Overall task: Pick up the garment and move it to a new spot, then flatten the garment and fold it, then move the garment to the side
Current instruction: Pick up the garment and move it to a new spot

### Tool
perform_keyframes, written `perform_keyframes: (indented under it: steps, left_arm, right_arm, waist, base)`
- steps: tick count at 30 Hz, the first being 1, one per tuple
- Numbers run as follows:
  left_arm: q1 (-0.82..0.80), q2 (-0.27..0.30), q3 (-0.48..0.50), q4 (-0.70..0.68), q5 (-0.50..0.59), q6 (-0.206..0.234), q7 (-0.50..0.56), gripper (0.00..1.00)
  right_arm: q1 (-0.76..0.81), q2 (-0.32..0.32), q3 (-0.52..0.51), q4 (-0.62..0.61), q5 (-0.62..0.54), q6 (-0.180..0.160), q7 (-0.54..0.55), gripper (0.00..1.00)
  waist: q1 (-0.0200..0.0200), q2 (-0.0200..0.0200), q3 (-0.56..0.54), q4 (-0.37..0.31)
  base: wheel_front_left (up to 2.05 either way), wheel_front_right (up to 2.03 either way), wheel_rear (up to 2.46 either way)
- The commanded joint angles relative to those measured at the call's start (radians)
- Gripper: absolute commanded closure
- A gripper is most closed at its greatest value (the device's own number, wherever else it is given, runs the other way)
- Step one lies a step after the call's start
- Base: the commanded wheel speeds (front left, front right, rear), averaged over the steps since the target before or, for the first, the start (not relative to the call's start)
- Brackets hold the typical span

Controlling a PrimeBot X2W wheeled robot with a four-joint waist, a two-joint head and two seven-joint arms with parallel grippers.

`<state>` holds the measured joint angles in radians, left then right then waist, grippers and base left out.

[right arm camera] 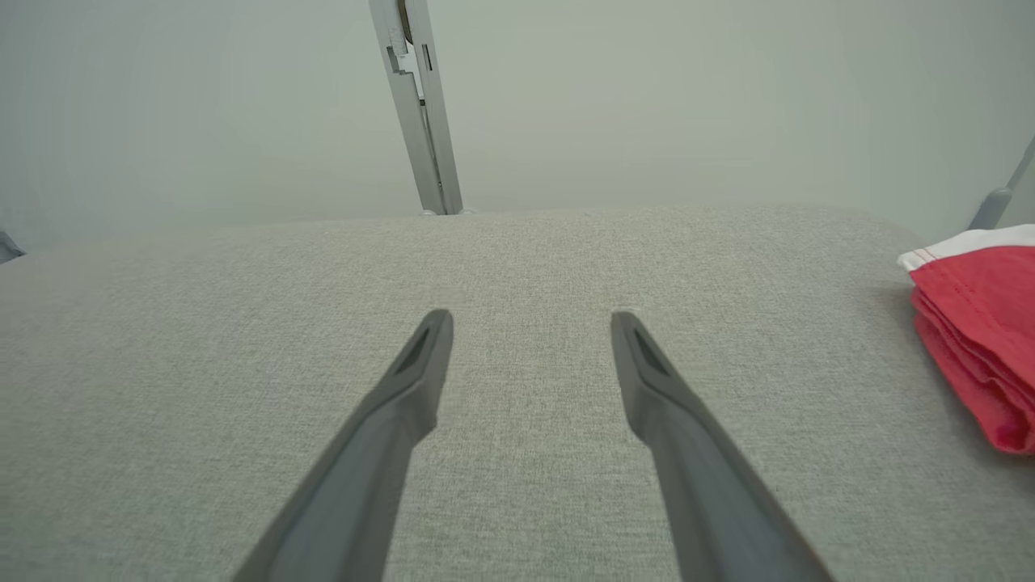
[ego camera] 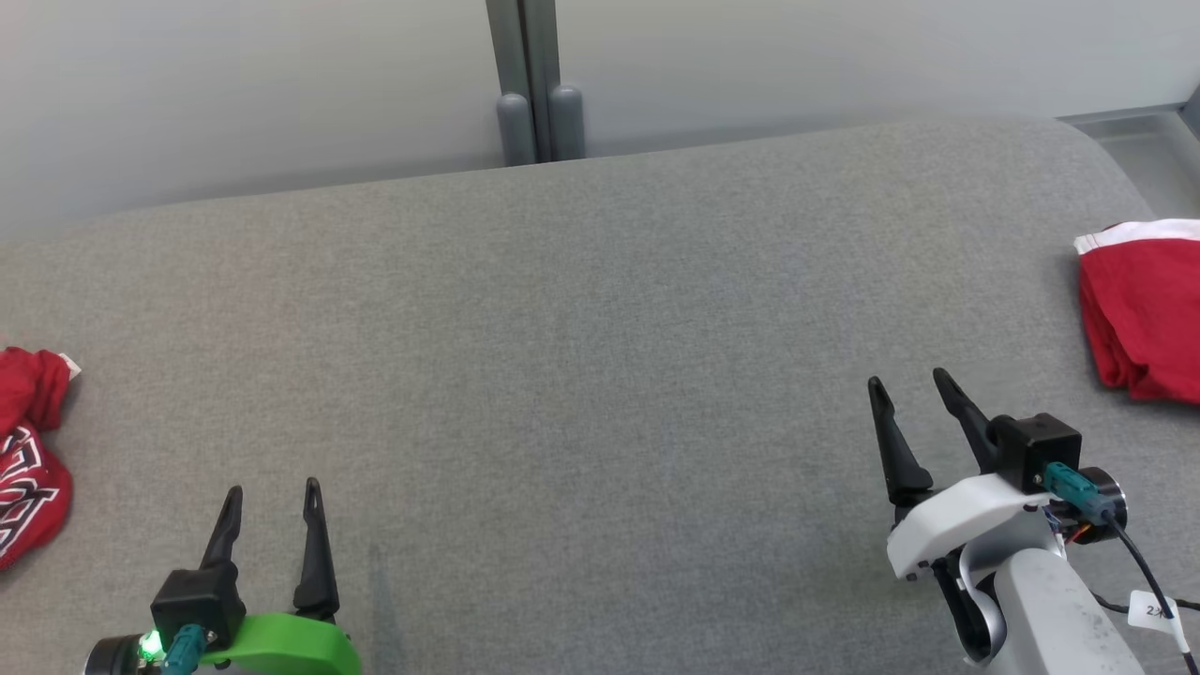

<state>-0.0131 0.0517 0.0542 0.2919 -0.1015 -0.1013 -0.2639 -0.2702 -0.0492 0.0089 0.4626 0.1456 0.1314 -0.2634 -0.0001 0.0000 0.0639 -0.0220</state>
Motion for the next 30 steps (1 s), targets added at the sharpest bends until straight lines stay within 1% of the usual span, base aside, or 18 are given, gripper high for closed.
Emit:
perform_keyframes:
  steps: [1,5,9,16,24,30]
  left_arm:
    - [0.008,0.000,-0.005,-0.005,-0.005,-0.002,-0.001,0.00]
    - [-0.013,0.000,-0.016,-0.002,-0.019,0.000,-0.001,0.00]
    - [-0.037,0.001,-0.025,0.010,-0.031,0.004,-0.001,0.00]
    - [-0.053,0.001,-0.028,0.029,-0.060,0.017,-0.001,0.00]
    - [-0.039,0.001,0.005,0.051,-0.088,0.039,-0.001,0.00]
    - [-0.031,0.001,0.030,0.053,-0.107,0.050,-0.001,0.00]
  right_arm:
    - [0.015,-0.004,0.000,-0.006,0.005,-0.002,-0.001,0.00]
    - [0.004,-0.004,-0.004,-0.009,-0.004,-0.002,-0.001,0.00]
    - [-0.007,-0.004,0.005,-0.013,-0.007,-0.002,-0.001,0.00]
    - [-0.016,-0.004,0.044,-0.015,0.004,-0.002,-0.001,0.00]
    - [-0.022,-0.004,0.079,-0.005,0.010,-0.002,-0.001,0.00]
    - [-0.025,-0.005,0.095,0.001,0.008,-0.002,-0.002,0.00]
  waist:
    - [0.0001,0.0000,-0.001,0.008]
    - [0.0001,0.0000,0.014,0.031]
    - [0.0001,0.0000,0.031,0.081]
    - [0.0001,0.0000,0.051,0.210]
    - [0.0001,0.0000,0.056,0.362]
    - [0.0001,0.0000,0.063,0.450]
  base:
    - [0.00,0.00,0.00]
    - [0.00,0.00,0.00]
    - [0.00,0.00,0.00]
    - [0.00,0.00,0.00]
    - [0.00,0.00,0.00]
    - [0.00,0.00,0.00]
